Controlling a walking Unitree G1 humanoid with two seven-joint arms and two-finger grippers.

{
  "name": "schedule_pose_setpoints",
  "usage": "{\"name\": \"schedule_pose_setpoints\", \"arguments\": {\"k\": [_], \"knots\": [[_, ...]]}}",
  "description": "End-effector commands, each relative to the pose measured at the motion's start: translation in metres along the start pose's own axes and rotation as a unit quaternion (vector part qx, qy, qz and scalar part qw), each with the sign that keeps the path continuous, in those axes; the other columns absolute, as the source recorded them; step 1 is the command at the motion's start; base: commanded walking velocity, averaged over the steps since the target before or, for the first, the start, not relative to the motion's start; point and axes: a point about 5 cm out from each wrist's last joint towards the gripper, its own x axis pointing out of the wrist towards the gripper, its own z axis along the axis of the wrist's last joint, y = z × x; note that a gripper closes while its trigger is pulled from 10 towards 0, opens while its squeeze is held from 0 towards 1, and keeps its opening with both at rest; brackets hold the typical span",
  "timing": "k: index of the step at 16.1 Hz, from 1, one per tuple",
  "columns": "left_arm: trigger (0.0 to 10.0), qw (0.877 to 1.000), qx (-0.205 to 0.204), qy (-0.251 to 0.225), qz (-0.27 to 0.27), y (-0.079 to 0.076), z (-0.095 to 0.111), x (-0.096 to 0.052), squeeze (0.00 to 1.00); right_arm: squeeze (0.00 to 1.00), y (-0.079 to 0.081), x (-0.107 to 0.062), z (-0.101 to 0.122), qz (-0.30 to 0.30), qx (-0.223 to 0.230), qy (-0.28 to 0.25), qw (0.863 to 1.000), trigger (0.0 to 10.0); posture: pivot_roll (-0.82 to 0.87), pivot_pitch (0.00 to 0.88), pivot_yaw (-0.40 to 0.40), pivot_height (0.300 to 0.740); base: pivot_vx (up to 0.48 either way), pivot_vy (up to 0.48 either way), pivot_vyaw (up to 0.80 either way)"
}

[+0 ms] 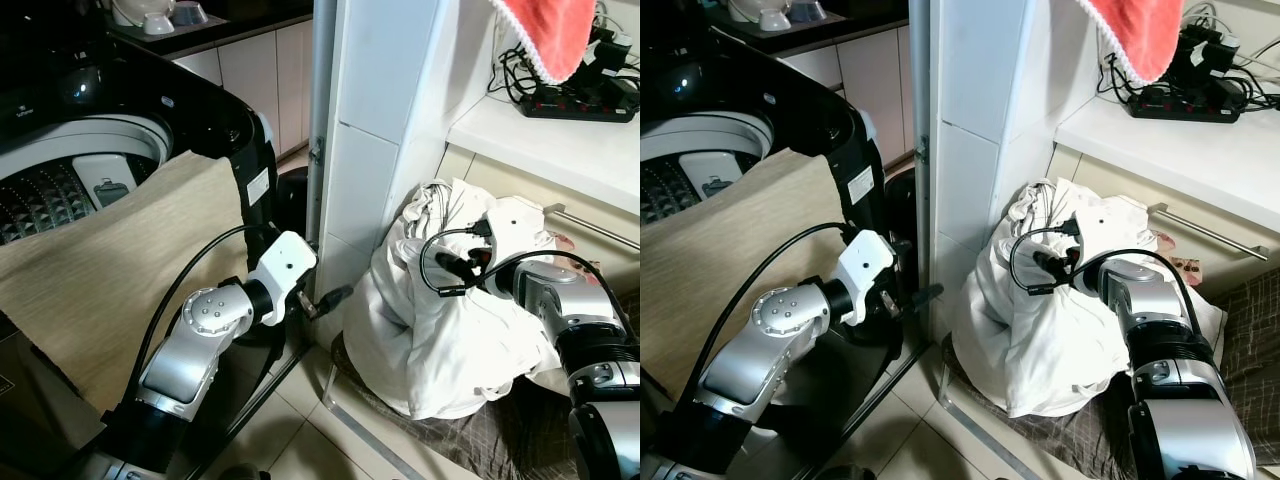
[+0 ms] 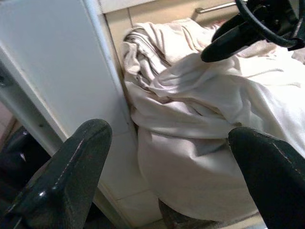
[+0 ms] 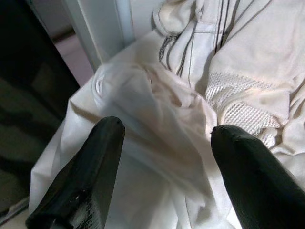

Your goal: Clothes washing

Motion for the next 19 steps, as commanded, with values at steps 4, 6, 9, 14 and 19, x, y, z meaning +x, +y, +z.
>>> {"name": "schedule_pose_setpoints", "arguments": {"k": [4, 6, 9, 14, 19], "knots": [[10.0, 1.000, 0.016, 0.004, -0.023, -0.005, 0.003, -0.002, 0.00, 0.00, 0.009, 0.009, -0.030, 0.009, -0.016, 0.078, 0.997, 10.0, -0.01, 0.000, 0.005, 0.740, 0.000, 0.000, 0.00], [10.0, 0.999, 0.018, 0.007, -0.028, -0.006, 0.003, -0.002, 0.00, 0.00, 0.014, 0.011, -0.041, 0.024, -0.011, 0.097, 0.995, 7.8, -0.01, 0.000, 0.007, 0.740, 0.000, 0.000, 0.00], [10.0, 0.999, 0.019, 0.011, -0.031, -0.007, 0.002, -0.003, 0.00, 0.00, 0.014, 0.012, -0.045, 0.025, -0.008, 0.101, 0.995, 0.0, -0.01, 0.000, 0.009, 0.740, 0.000, 0.000, 0.00], [10.0, 0.999, 0.020, 0.011, -0.037, -0.007, 0.002, -0.002, 0.00, 0.00, 0.010, 0.010, -0.044, 0.024, -0.012, 0.102, 0.994, 0.0, -0.01, 0.000, 0.012, 0.740, 0.000, 0.000, 0.00], [10.0, 0.997, 0.016, 0.009, -0.080, -0.015, 0.002, -0.005, 0.00, 0.00, 0.008, 0.010, -0.044, 0.026, -0.010, 0.103, 0.994, 0.0, -0.01, 0.000, 0.008, 0.740, 0.000, 0.000, 0.00]]}}
